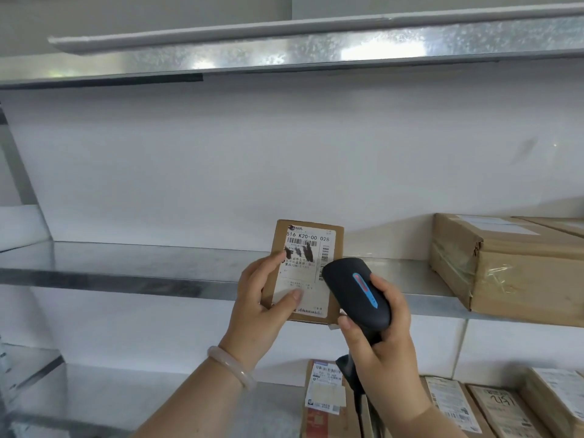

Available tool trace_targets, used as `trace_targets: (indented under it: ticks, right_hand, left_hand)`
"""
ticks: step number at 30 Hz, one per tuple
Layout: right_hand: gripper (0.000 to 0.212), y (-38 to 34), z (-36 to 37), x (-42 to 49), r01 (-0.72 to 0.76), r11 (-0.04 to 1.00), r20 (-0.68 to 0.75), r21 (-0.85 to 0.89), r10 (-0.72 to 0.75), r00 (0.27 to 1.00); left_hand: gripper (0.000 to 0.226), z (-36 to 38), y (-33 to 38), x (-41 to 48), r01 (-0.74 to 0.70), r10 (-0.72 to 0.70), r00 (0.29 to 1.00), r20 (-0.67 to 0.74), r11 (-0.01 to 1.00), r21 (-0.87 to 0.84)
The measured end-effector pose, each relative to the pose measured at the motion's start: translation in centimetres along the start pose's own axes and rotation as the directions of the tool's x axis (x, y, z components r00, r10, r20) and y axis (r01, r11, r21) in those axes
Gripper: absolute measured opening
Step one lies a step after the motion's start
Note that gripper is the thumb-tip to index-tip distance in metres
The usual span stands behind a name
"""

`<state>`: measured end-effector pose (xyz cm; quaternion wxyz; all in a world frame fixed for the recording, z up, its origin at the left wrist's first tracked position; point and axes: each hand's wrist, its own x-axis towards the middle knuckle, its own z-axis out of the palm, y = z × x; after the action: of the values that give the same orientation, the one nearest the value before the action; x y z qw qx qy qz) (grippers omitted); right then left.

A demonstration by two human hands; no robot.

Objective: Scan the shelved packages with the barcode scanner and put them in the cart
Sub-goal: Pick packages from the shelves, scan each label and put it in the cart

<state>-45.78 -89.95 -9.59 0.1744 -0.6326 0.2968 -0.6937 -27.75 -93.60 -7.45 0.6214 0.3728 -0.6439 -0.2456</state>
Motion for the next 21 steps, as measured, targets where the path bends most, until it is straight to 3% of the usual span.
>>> trace_targets:
  ticks: [6, 10, 15, 21]
  right_hand:
    - [0.057, -0.4, 0.8, -0.6, -0.053, 0.999, 0.220, 0.010, 0.049, 0.974]
    - [0.058, 0.1, 0.7, -0.8, -0.100, 0.995, 0.401, -0.030, 0.103, 0.910]
    - [0.057, -1.2, 1.2, -0.1, 0.005, 0.998, 0.556, -0.065, 0.032, 0.831]
    - [0.063, -2.0, 2.2, 0.9, 0.188, 0.977, 0.777, -0.100, -0.041, 0.628]
  left_hand:
    - [0.054, -4.4, -1.2, -2.0, 0.048, -0.042, 0.997, -0.071, 0.995, 0.088]
    - [0.056, -7.2, -1.4, -4.0, 0.083, -0.069, 0.990, -0.120, 0.989, 0.118]
    - [0.057, -9.1, -1.2, -7.0, 0.111, -0.058, 0.970, -0.235, 0.970, 0.218]
    - [0.056, -10.3, -0.8, -10.4, 0.159, -0.070, 0.947, -0.314, 0.951, 0.267]
